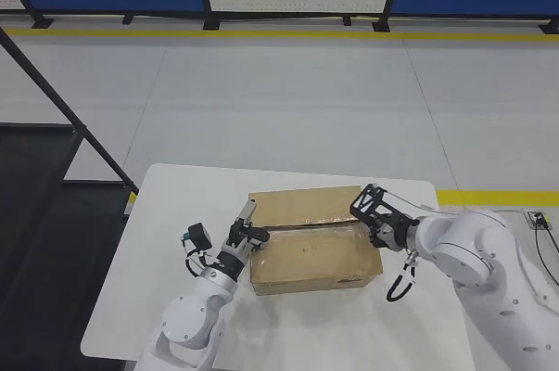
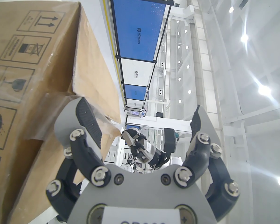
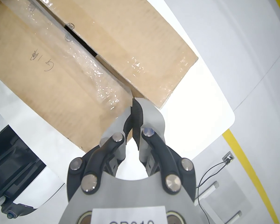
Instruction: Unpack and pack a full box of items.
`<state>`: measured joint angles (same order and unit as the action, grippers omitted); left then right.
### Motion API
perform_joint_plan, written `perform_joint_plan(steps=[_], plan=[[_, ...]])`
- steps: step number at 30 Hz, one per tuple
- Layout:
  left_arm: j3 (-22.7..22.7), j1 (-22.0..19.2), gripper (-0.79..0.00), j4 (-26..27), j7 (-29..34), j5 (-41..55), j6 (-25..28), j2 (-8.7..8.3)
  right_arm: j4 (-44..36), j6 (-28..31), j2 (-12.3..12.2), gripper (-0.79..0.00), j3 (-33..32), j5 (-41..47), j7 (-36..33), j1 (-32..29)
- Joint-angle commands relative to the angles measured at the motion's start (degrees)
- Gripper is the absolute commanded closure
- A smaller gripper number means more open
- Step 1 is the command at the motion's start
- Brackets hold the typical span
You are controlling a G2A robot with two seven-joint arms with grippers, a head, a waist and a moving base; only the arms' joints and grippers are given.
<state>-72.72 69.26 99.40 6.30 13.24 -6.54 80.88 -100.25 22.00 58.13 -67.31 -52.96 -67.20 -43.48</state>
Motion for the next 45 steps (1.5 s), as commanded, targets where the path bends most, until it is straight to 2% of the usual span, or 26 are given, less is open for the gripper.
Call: perform_joint_plan(steps=[1,4,8,10,14,16,22,28,33,40,45], plan=[[0.05,-0.08,-0.785,-0.10,0.12,-0.02,0.04,0.01,-1.58,-0.47,-0.19,-0.249,-0.53,-0.10,0.41,-1.48],[0.08,-0.17,-0.785,-0.15,0.16,0.06,0.08,0.04,-3.63,-0.25,-0.44,-0.259,-0.81,-0.74,1.33,-3.51],[0.03,-0.14,-0.785,0.00,0.20,0.02,0.22,0.05,-5.63,-4.31,-0.36,-0.252,-0.59,-3.70,4.19,-4.94],[-0.11,0.01,-0.785,0.33,0.17,0.06,0.29,0.04,-6.43,-3.61,-0.38,-0.219,-0.72,-3.01,6.17,-5.85],[-0.59,0.71,-0.785,1.63,0.14,0.36,0.73,-0.01,-6.66,-3.90,-0.47,-0.240,-1.10,-3.17,6.51,-6.48],[-0.88,1.14,-0.785,2.44,0.27,0.52,0.83,-0.05,-6.54,-3.10,-0.47,-0.225,-1.08,-2.50,7.77,-6.84],[-1.13,1.83,-0.785,3.79,0.67,0.25,1.01,-0.14,-3.02,-4.95,-0.26,-0.289,-0.19,-1.24,4.33,-5.37],[-1.21,2.04,-0.785,4.03,0.80,0.07,1.00,-0.17,-3.15,-3.13,-0.13,-0.305,0.79,-1.38,6.38,-4.96],[-1.28,2.09,-0.785,4.00,0.76,-0.13,0.96,-0.19,-4.99,-2.12,-0.10,-0.305,2.25,-4.28,7.72,-5.61],[-1.49,2.36,-0.785,4.17,0.64,0.01,1.07,-0.20,-6.81,-7.16,0.79,-0.292,7.59,-13.56,6.99,-4.78],[-1.53,2.58,-0.785,4.37,0.69,-0.04,1.20,-0.22,-6.04,-9.64,1.58,-0.280,10.34,-16.65,5.76,-3.28]])
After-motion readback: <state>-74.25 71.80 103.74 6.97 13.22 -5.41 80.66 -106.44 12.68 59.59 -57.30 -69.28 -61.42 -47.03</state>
